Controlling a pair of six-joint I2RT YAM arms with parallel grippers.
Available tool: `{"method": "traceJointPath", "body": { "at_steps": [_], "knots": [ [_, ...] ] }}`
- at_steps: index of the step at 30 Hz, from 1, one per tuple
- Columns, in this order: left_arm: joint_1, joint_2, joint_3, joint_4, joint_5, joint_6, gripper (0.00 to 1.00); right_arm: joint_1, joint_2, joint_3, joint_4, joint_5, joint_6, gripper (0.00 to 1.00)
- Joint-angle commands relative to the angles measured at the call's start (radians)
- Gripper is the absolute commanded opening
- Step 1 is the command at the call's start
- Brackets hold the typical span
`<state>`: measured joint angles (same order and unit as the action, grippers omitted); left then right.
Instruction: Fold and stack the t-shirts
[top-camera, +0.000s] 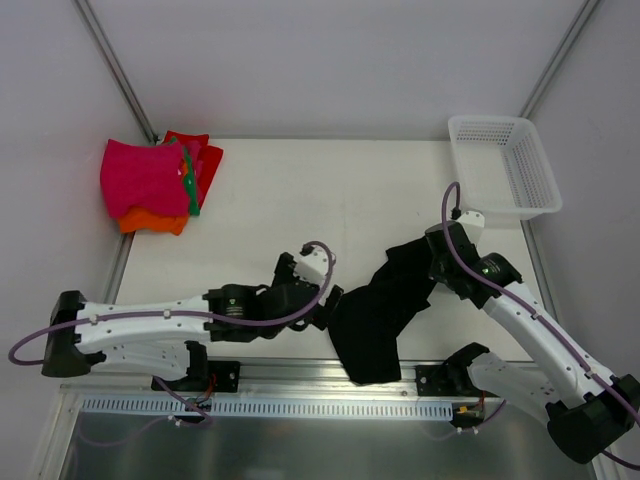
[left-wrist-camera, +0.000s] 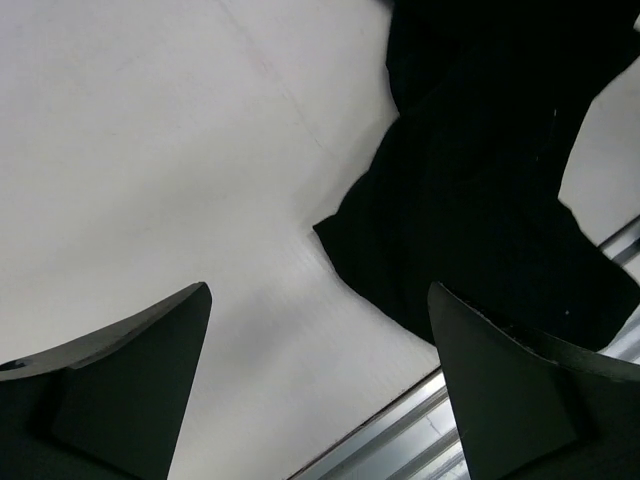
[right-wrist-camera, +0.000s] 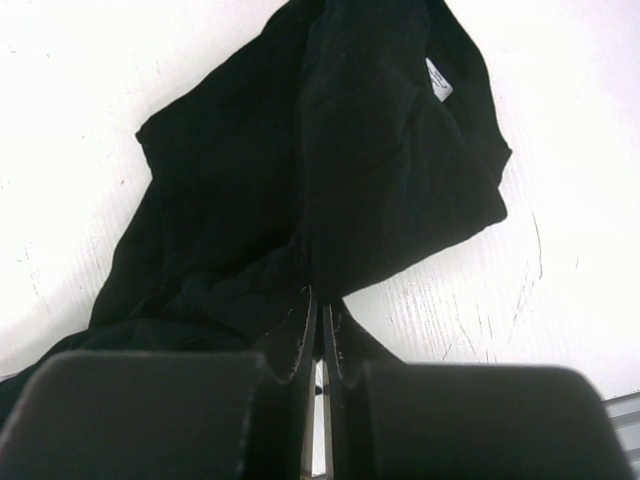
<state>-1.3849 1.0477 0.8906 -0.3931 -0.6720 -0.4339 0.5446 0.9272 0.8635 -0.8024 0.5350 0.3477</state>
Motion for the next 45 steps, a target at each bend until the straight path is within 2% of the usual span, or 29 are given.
{"method": "traceJointPath", "body": {
  "at_steps": [1, 4, 10, 20, 24, 28, 29, 32, 33, 34, 39, 45],
  "knots": [
    [0.041, 0.095, 0.005, 0.138, 0.204, 0.119, 0.92, -0.006, -0.014, -0.007, 0.017, -0.009, -0.013, 0.01],
    [0.064, 0.188, 0.001, 0.226, 0.326, 0.173, 0.92, -0.005, -0.016, -0.008, 0.017, -0.01, -0.013, 0.01],
    [0.073, 0.345, 0.011, 0.298, 0.468, 0.238, 0.92, -0.005, -0.014, -0.006, 0.019, -0.013, -0.018, 0.01],
    [0.151, 0.532, 0.028, 0.378, 0.572, 0.241, 0.91, -0.006, -0.021, -0.018, 0.023, -0.017, -0.019, 0.0],
    [0.179, 0.575, 0.034, 0.388, 0.577, 0.233, 0.86, -0.006, -0.024, -0.02, 0.025, -0.013, -0.021, 0.01],
    [0.188, 0.607, 0.036, 0.39, 0.563, 0.215, 0.66, -0.006, -0.024, -0.023, 0.026, -0.013, -0.022, 0.0],
    [0.188, 0.607, 0.036, 0.39, 0.559, 0.212, 0.51, -0.005, -0.024, -0.024, 0.026, -0.013, -0.023, 0.0],
    [0.188, 0.589, 0.024, 0.389, 0.508, 0.189, 0.29, -0.006, -0.025, -0.026, 0.026, -0.01, -0.026, 0.01],
    [0.188, 0.58, 0.022, 0.39, 0.493, 0.184, 0.11, -0.006, -0.027, -0.027, 0.028, -0.01, -0.026, 0.01],
    [0.188, 0.563, 0.018, 0.389, 0.45, 0.17, 0.01, -0.006, -0.027, -0.027, 0.028, -0.01, -0.024, 0.01],
    [0.187, 0.482, 0.016, 0.306, 0.352, 0.11, 0.0, -0.011, -0.022, -0.031, 0.035, -0.017, -0.03, 0.0],
    [0.172, 0.252, 0.033, 0.111, 0.146, 0.044, 0.0, -0.023, -0.016, -0.035, 0.038, -0.012, -0.038, 0.0]
  ]
}}
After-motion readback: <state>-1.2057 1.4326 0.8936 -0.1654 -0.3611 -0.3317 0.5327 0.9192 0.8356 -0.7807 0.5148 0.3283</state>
